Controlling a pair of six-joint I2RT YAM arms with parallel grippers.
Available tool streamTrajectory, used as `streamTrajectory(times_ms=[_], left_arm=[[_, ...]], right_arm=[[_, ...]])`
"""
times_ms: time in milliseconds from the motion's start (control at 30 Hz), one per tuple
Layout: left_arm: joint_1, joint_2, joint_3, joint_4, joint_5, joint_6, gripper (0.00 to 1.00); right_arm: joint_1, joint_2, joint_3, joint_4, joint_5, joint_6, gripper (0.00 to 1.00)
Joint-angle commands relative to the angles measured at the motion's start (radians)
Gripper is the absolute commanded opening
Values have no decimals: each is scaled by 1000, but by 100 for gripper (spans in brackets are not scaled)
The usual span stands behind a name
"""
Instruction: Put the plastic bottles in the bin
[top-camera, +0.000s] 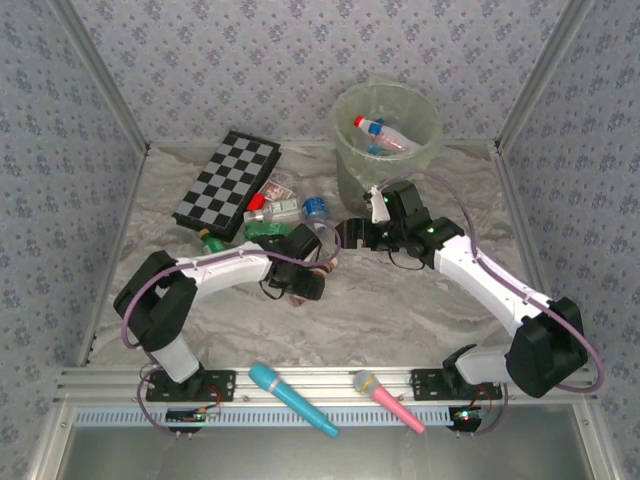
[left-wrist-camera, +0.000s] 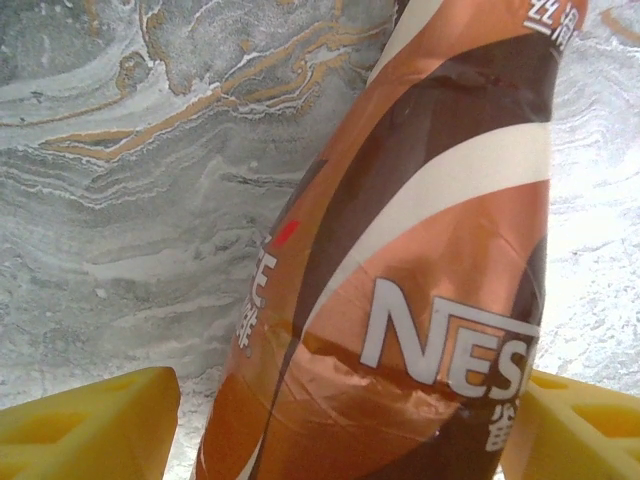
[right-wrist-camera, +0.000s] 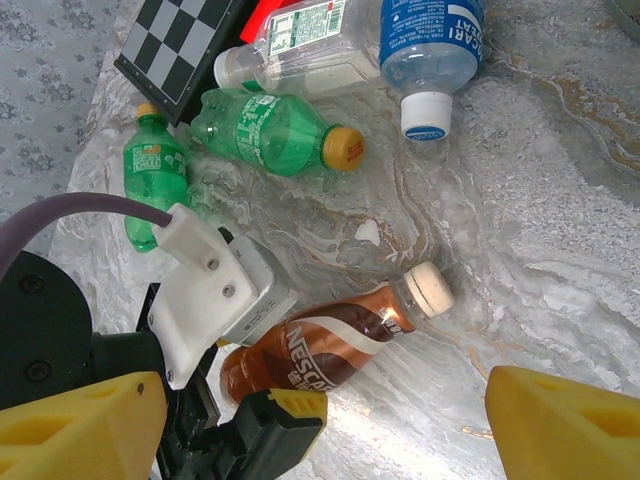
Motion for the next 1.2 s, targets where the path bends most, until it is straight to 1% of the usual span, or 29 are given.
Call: streamTrajectory(times_ms=[0,133,200,267,433,533,700,900,1033,1167], left_arm=[[-9,21,6,-11,15,9,79],[-19,42,5,4,24,2,75],[-24,45,8,3,23,-4,68],[-29,30,13,-2,7,-13,64],[-30,-62,21,-11,-48,-42,64],[-30,-131,45,-18,-77,-51,64],[-31,-236,103,-7,-126,-51,64],[-41,-302,173,-14,-192,-7,63],[-44,-328,202,-22,-195,3,63],[-58,-341,215,-25,-193,3,63]], right_arm=[[-5,-30,42,-29,6,6,86],[-11,-40,54,-42,10,2,87],[-17,-50,57,-45,10,5,87],[-24,-63,60,-50,10,9,87],[-60,-84,78,-61,8,28,86],[-100,-85,92,-38,-26,60,86],[-141,-64,137,29,-92,120,81],[-138,9,224,106,-174,188,72],[-117,76,270,159,-215,227,67],[-83,139,330,155,-234,218,63]])
